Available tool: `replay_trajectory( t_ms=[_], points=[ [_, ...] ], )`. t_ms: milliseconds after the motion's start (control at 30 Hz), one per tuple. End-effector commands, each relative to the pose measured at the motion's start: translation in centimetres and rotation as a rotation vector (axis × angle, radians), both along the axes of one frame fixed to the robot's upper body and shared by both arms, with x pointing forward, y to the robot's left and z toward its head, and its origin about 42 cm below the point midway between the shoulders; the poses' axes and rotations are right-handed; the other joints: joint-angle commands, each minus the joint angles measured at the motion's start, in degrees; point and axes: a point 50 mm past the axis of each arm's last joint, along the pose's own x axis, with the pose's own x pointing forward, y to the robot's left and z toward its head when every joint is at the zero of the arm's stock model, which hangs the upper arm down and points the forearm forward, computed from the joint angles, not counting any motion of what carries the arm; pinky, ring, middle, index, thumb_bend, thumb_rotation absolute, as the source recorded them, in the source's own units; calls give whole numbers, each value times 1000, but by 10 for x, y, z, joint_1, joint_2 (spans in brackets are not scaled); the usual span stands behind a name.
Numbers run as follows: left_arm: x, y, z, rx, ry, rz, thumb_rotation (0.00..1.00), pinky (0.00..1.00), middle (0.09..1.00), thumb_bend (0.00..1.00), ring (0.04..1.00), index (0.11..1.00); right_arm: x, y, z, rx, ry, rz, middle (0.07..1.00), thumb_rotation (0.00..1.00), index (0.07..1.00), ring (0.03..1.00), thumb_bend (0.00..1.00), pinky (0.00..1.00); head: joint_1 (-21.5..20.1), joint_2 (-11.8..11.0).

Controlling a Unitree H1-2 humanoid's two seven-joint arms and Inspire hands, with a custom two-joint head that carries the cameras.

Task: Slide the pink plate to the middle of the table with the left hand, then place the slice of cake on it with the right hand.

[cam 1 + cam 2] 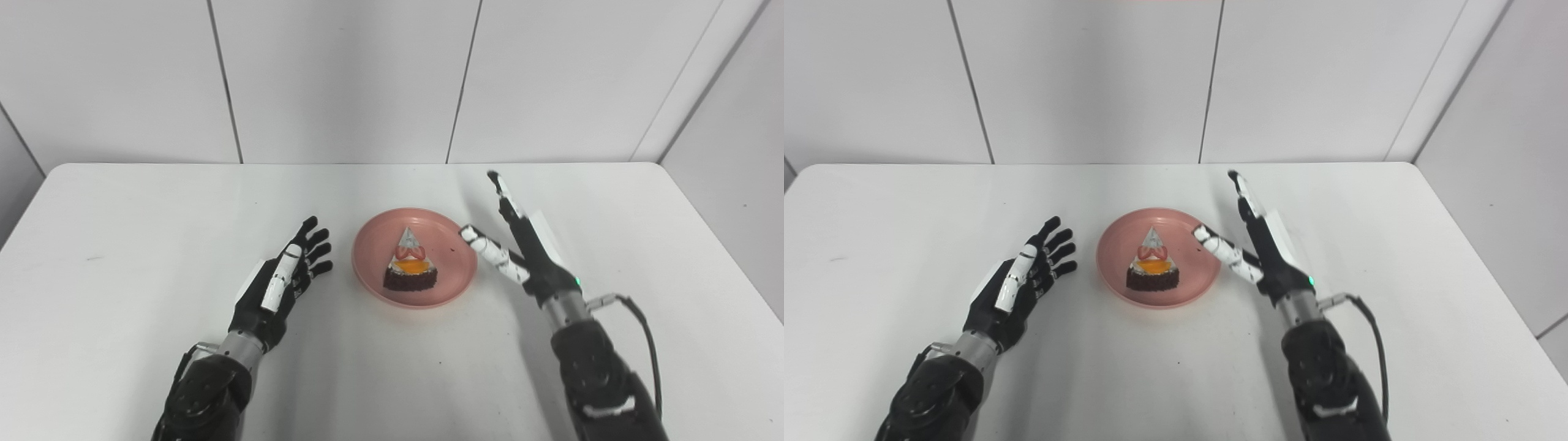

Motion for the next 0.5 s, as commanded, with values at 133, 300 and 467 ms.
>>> replay_trajectory(
  t_ms=[133, 300, 467],
  points=[
    [-25, 12, -34, 77, 10, 76, 997, 946, 975, 416, 961, 967, -7, 10, 0, 111, -162, 35, 987, 1000, 985, 976, 431, 940, 4, 1],
    [-33, 13, -35, 94, -17, 98, 1000, 952, 982, 410, 964, 978, -12, 14, -12, 194, -148, 34, 972, 1000, 962, 968, 330, 935, 3, 2],
    [-38, 14, -35, 111, -15, 101, 1000, 948, 979, 399, 963, 973, -13, 15, -20, 265, -109, 28, 975, 1000, 969, 971, 362, 943, 5, 1]
  ],
)
